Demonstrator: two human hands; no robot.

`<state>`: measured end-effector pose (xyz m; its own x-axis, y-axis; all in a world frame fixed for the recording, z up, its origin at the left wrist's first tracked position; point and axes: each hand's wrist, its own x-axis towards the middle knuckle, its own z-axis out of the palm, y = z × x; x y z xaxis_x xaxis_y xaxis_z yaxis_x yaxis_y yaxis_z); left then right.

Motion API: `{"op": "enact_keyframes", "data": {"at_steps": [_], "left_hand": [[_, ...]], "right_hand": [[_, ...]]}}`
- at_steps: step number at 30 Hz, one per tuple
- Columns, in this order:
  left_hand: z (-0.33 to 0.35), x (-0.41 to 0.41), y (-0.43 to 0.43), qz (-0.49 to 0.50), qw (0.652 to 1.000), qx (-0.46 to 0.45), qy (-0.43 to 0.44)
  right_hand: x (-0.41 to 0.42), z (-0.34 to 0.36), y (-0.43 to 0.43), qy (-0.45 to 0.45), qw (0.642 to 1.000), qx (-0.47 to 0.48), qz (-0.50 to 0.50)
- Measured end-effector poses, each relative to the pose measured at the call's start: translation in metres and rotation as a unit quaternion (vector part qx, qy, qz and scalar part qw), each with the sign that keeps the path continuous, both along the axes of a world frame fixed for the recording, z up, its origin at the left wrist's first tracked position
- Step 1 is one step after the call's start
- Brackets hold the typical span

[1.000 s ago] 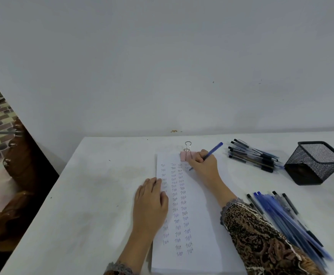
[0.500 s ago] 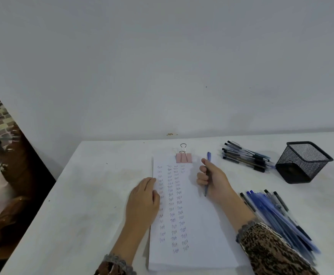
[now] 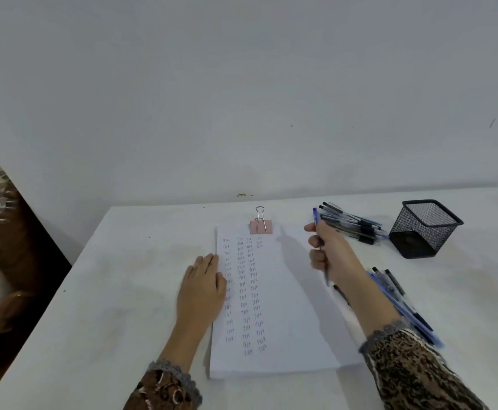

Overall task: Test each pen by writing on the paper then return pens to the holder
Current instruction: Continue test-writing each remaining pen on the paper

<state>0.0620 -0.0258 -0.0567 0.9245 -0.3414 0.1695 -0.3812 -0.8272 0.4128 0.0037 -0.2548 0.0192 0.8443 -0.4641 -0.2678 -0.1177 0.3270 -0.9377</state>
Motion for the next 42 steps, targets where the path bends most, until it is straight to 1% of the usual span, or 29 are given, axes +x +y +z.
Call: {"op": "enact_keyframes", "data": {"at_steps": [1, 2, 3, 4, 5, 6, 8, 10, 11, 14, 17, 20, 23, 25, 26, 27, 30, 35, 36, 37, 38, 39, 40, 41, 42], "left_hand": [[0.001, -0.001, 0.0, -0.001, 1.0, -0.002, 0.0], [0.001, -0.002, 0.0, -0.001, 1.0, -0.004, -0.002], [0.001, -0.002, 0.0, -0.001, 1.0, -0.005, -0.002], [0.001, -0.002, 0.0, 0.0, 1.0, -0.005, -0.003], [0.0, -0.002, 0.0, 0.001, 1.0, -0.005, -0.003], [0.0, -0.001, 0.0, 0.001, 1.0, -0.006, -0.006], [-0.001, -0.001, -0.001, 0.001, 1.0, -0.007, -0.005], [0.0, -0.001, -0.001, 0.003, 1.0, -0.01, -0.006], [0.0, -0.002, -0.001, 0.002, 1.0, -0.012, -0.007], [0.0, -0.003, 0.0, 0.0, 1.0, -0.003, -0.008], [-0.001, -0.002, -0.001, 0.008, 1.0, -0.006, -0.009], [0.0, -0.002, -0.002, 0.009, 1.0, 0.004, -0.003], [0.0, -0.003, -0.001, 0.01, 1.0, 0.002, -0.004], [0.001, -0.003, -0.001, 0.012, 1.0, 0.001, -0.004], [0.001, -0.003, -0.001, 0.012, 1.0, 0.002, 0.0], [0.001, -0.003, -0.001, 0.012, 1.0, 0.002, 0.004], [0.003, -0.005, -0.002, 0.011, 1.0, -0.011, 0.004], [0.003, -0.004, -0.001, 0.015, 1.0, -0.017, -0.004], [0.002, -0.004, -0.001, 0.016, 1.0, -0.017, -0.004], [0.002, -0.004, -0.002, 0.017, 1.0, -0.019, -0.005], [0.002, -0.004, -0.002, 0.017, 1.0, -0.02, -0.004], [0.002, -0.003, -0.002, 0.017, 1.0, -0.018, -0.003], [0.002, -0.003, -0.002, 0.017, 1.0, -0.015, -0.004], [0.001, -0.002, -0.002, 0.016, 1.0, -0.012, -0.004], [0.0, -0.001, -0.002, 0.016, 1.0, -0.012, -0.005]], "right_hand": [[-0.008, 0.009, -0.007, 0.026, 0.994, -0.109, 0.003], [-0.015, 0.016, -0.018, 0.063, 0.969, -0.238, 0.007], [-0.023, 0.02, -0.029, 0.106, 0.925, -0.364, 0.011], [-0.031, 0.023, -0.041, 0.152, 0.874, -0.461, 0.019], [-0.039, 0.023, -0.053, 0.197, 0.838, -0.508, 0.02], [-0.047, 0.023, -0.064, 0.234, 0.823, -0.517, 0.014], [-0.062, 0.021, -0.076, 0.295, 0.809, -0.507, 0.034], [-0.073, 0.021, -0.079, 0.35, 0.77, -0.521, 0.114], [-0.076, 0.021, -0.079, 0.37, 0.758, -0.518, 0.14], [-0.079, 0.024, -0.082, 0.381, 0.754, -0.512, 0.156], [-0.073, 0.036, -0.088, 0.393, 0.727, -0.537, 0.17], [-0.046, 0.047, -0.094, 0.353, 0.724, -0.572, 0.156], [-0.005, 0.037, -0.094, 0.273, 0.715, -0.628, 0.141], [0.017, 0.017, -0.096, 0.229, 0.701, -0.658, 0.153], [0.024, 0.006, -0.099, 0.216, 0.689, -0.674, 0.157], [0.028, -0.003, -0.102, 0.209, 0.679, -0.687, 0.152], [0.035, -0.018, -0.108, 0.192, 0.668, -0.71, 0.112], [0.042, -0.023, -0.114, 0.218, 0.623, -0.74, 0.132], [0.043, -0.022, -0.114, 0.21, 0.624, -0.742, 0.125], [0.043, -0.02, -0.114, 0.199, 0.633, -0.739, 0.113], [0.043, -0.016, -0.112, 0.174, 0.654, -0.731, 0.093], [0.042, -0.008, -0.11, 0.141, 0.694, -0.703, 0.064], [0.041, 0.001, -0.105, 0.092, 0.755, -0.648, 0.032], [0.039, 0.011, -0.099, 0.039, 0.837, -0.545, 0.014], [0.037, 0.021, -0.093, -0.024, 0.917, -0.398, 0.009]]}}
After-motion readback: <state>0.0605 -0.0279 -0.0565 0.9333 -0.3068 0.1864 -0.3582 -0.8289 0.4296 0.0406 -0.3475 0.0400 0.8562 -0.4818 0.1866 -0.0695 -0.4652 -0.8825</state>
